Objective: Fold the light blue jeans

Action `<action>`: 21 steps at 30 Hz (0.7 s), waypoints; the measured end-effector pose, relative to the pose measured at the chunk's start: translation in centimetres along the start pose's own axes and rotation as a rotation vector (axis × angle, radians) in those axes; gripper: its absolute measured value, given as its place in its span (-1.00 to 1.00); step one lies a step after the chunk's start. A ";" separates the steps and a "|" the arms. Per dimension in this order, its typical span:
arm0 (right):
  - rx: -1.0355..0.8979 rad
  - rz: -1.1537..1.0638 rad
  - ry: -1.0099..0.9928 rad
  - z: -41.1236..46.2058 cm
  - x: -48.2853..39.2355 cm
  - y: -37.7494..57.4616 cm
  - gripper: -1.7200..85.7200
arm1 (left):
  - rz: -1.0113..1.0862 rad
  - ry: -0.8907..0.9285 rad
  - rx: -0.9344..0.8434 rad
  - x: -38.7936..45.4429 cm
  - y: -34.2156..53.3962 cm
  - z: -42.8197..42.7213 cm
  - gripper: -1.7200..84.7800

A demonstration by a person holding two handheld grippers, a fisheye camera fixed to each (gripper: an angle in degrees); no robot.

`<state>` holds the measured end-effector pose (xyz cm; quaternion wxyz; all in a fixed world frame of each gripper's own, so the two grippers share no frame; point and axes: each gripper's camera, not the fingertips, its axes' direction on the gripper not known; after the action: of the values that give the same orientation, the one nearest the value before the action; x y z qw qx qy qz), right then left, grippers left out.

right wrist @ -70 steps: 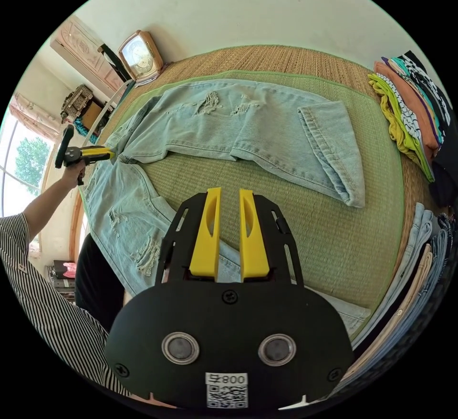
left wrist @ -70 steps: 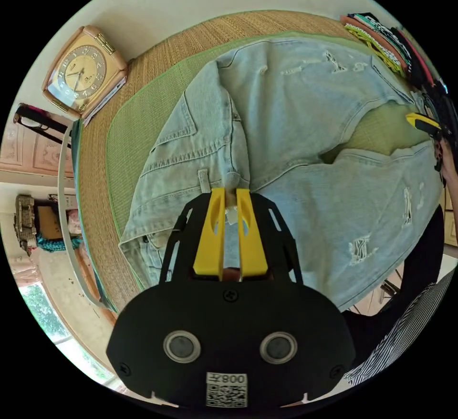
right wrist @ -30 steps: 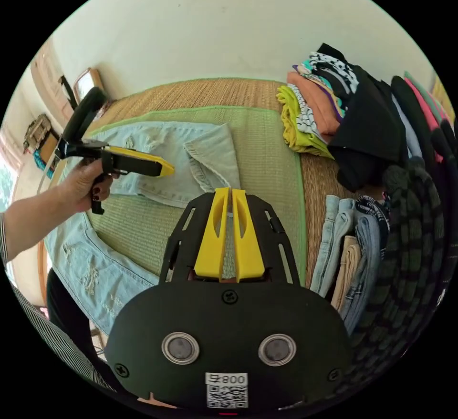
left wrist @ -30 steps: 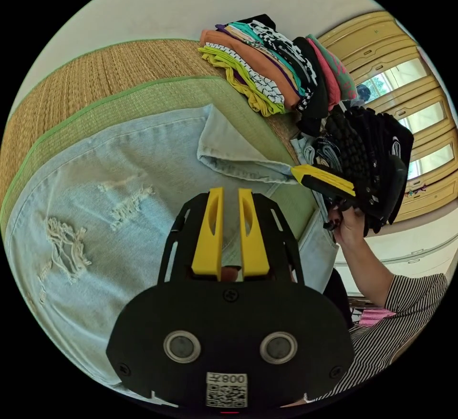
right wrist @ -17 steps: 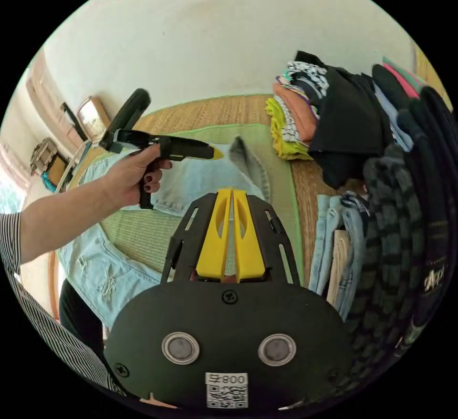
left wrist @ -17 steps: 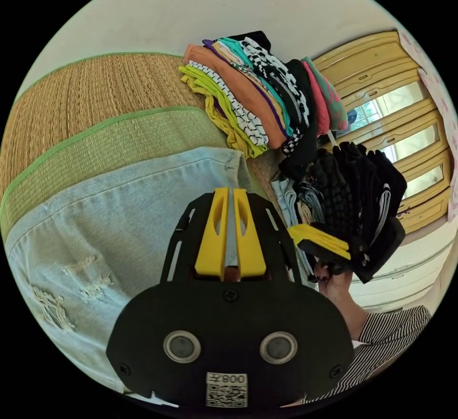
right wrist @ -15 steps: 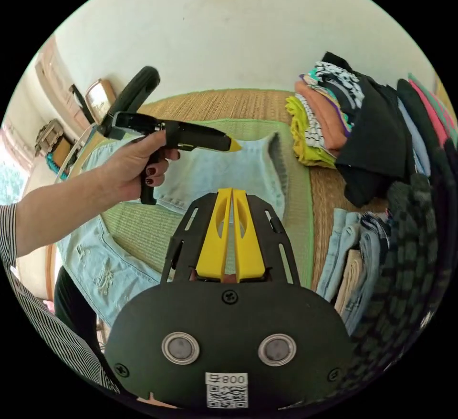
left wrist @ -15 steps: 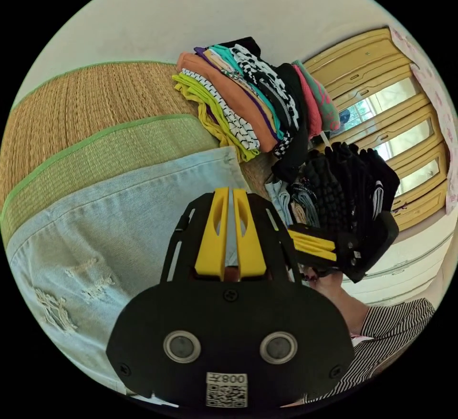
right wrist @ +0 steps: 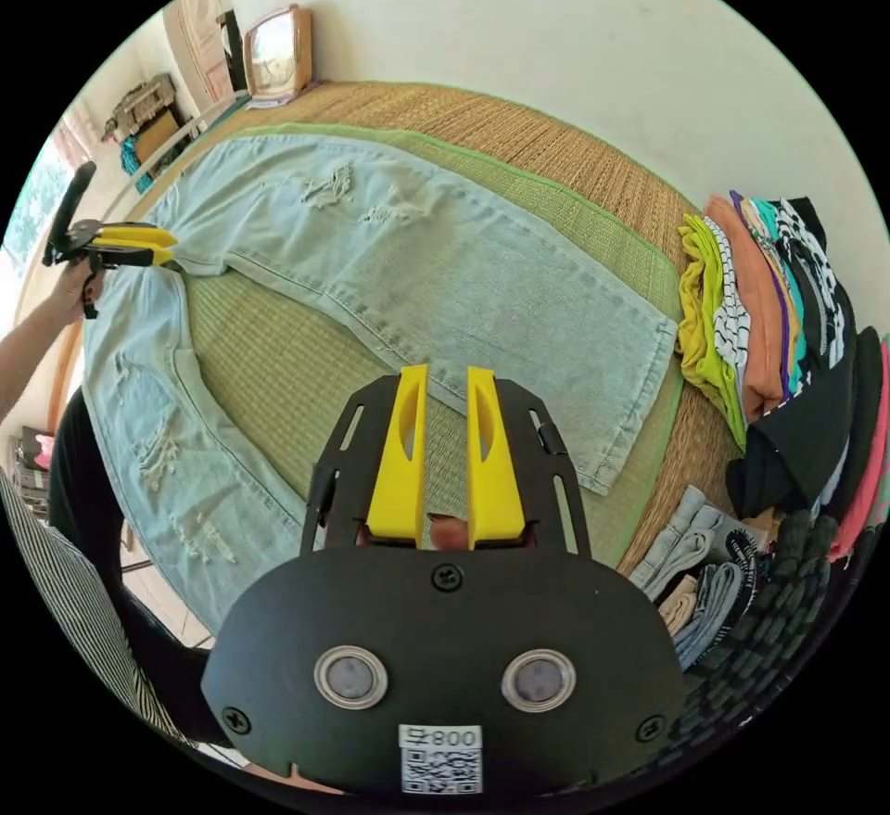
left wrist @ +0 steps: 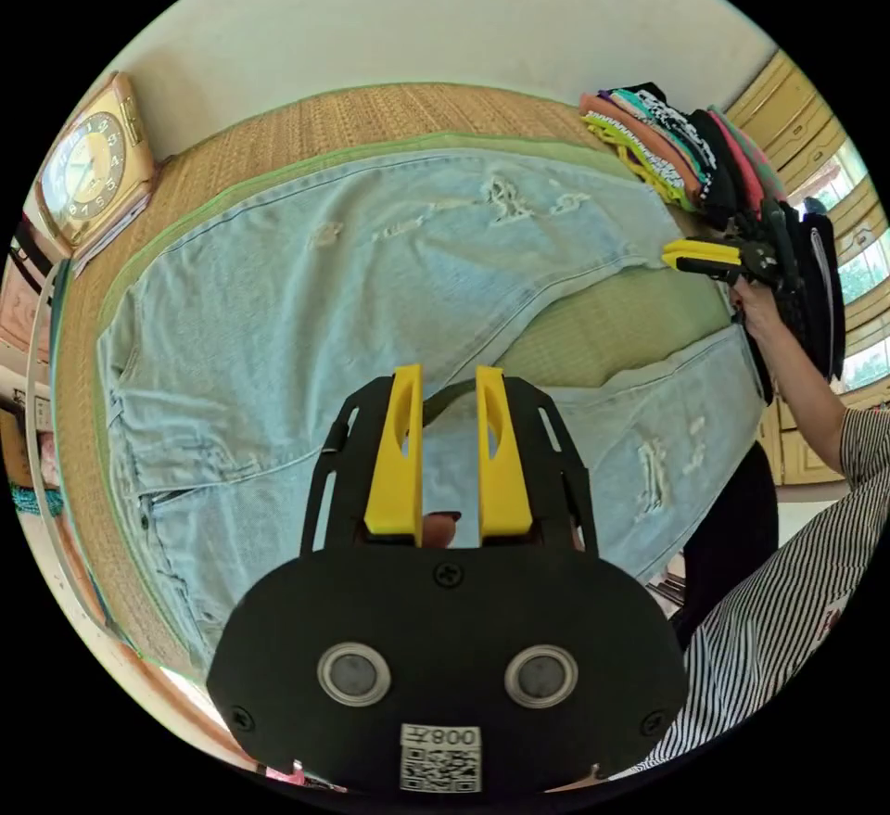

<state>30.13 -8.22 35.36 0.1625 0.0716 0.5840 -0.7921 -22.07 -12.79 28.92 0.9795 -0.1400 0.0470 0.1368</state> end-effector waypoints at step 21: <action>-0.103 0.220 -0.090 3.3 8.5 -1.4 -0.97 | -0.020 0.030 -0.062 -2.0 5.5 2.7 -0.89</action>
<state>21.91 -12.47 35.04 0.2780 0.0913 0.6046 -0.7409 -25.38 -7.41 30.26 0.9752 -0.1729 0.0558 0.1262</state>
